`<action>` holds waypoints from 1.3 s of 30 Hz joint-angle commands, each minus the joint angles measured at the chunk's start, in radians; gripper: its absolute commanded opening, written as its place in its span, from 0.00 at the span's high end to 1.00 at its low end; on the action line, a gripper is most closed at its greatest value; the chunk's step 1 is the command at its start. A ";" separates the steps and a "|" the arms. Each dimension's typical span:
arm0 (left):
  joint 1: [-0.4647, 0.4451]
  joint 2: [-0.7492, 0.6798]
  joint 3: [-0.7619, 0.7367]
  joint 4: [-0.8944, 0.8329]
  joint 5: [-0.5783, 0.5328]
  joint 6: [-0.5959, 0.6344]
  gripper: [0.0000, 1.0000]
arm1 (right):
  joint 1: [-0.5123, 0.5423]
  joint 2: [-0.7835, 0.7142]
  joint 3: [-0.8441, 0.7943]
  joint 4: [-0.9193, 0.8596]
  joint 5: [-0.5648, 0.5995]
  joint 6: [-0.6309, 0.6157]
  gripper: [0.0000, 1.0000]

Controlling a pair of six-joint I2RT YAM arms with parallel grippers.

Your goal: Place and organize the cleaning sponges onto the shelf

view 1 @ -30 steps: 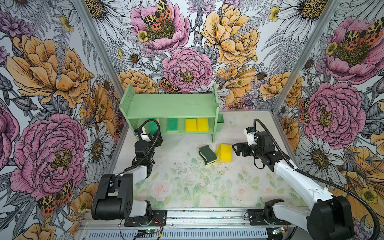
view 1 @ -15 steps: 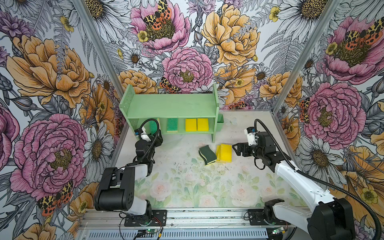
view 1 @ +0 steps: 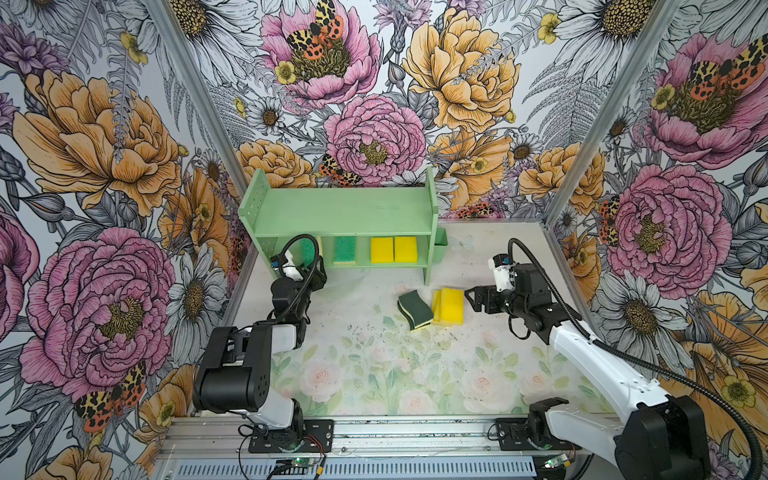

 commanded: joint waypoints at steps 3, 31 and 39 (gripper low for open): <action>0.009 0.007 0.023 0.043 0.025 0.023 0.36 | -0.006 0.009 0.022 0.005 0.010 -0.016 0.08; 0.000 0.008 0.075 -0.059 0.002 0.093 0.35 | -0.006 0.046 0.038 0.005 0.014 -0.022 0.08; -0.013 0.019 0.113 -0.123 -0.026 0.099 0.32 | -0.006 0.049 0.041 0.005 0.014 -0.025 0.08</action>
